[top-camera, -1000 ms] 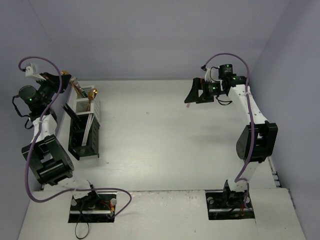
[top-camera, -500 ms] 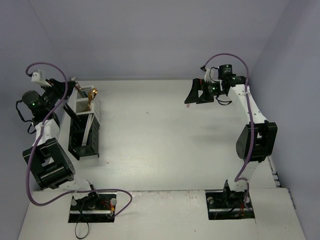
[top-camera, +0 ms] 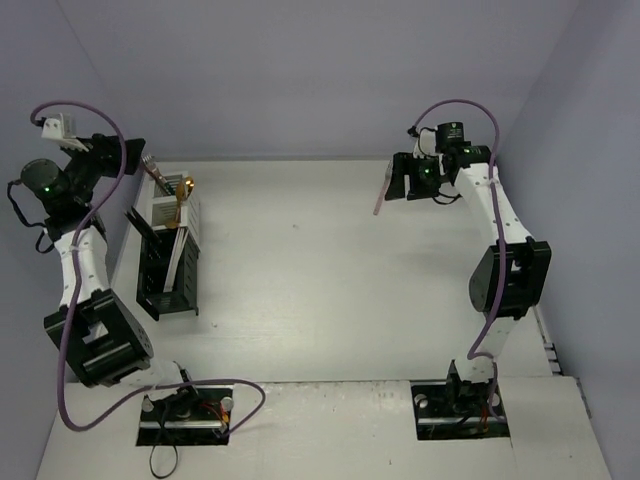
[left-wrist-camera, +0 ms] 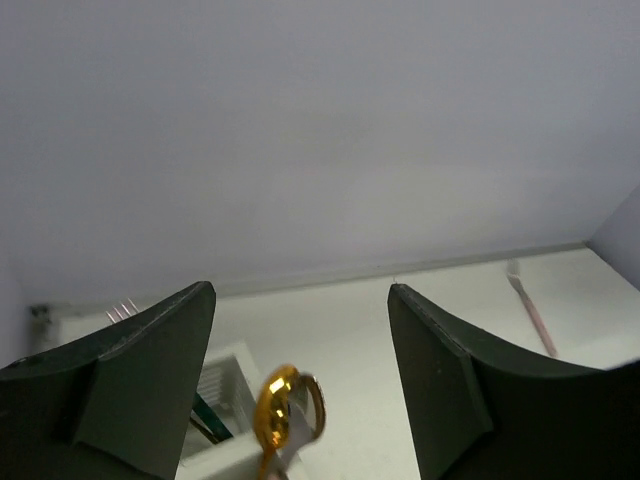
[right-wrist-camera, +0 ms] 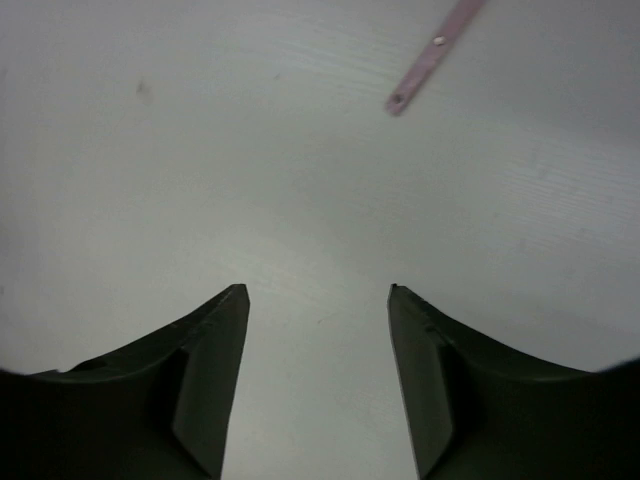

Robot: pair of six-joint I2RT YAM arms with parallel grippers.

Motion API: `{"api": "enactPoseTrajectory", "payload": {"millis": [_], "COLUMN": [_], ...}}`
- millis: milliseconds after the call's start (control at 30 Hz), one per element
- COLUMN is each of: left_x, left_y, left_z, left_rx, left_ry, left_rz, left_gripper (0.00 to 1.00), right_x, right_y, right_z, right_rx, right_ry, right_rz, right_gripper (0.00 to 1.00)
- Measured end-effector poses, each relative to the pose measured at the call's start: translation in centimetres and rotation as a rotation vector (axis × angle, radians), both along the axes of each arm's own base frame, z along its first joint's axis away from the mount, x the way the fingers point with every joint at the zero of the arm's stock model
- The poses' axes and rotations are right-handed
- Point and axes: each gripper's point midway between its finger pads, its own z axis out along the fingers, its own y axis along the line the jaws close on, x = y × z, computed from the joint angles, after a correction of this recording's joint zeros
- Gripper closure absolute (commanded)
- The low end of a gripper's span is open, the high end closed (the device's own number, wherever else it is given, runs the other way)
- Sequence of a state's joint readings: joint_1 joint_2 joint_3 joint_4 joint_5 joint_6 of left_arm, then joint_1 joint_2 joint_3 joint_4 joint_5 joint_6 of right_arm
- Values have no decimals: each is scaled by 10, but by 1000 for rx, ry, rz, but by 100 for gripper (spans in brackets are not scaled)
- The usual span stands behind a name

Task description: Sort the eating utensils into containers

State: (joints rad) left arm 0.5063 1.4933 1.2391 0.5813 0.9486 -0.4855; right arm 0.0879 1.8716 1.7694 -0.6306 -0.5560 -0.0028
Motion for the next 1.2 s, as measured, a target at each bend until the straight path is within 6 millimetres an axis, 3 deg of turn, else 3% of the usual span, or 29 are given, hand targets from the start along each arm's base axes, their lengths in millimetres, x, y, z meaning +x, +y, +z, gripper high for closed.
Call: {"api": "enactPoseTrajectory", "payload": {"millis": [67, 167, 233, 333, 433, 600, 733, 867, 1100, 1200], "left_x": [-8, -27, -44, -63, -73, -71, -71, -76, -88, -88], "left_y": [-1, -13, -26, -37, -40, -34, -34, -36, -41, -41], "left_z": [34, 80, 100, 108, 95, 38, 3, 0, 13, 12], "left_rx": [83, 219, 295, 376, 405, 391, 366, 366, 389, 389], "left_ry": [-56, -146, -193, -223, -198, -60, 34, 46, 6, 10], "left_rz": [45, 109, 136, 159, 169, 163, 148, 145, 152, 152], "left_gripper": [32, 32, 32, 32, 32, 32, 31, 31, 31, 31], "right_x": [26, 60, 77, 100, 117, 129, 132, 138, 146, 149], "right_y": [-16, -38, -52, -59, -56, -30, -13, -1, -2, -2], "right_z": [-4, -17, -31, -50, -74, -116, -133, -142, -165, -169], "right_rx": [-74, -178, -241, -283, -313, -328, -334, -338, -368, -376], "right_ry": [-14, -19, -10, -2, 14, 54, 64, 53, 53, 40], "right_rz": [-106, -276, -386, -500, -562, -568, -560, -561, -584, -591], "right_gripper": [58, 53, 46, 35, 30, 30, 31, 34, 39, 46]}}
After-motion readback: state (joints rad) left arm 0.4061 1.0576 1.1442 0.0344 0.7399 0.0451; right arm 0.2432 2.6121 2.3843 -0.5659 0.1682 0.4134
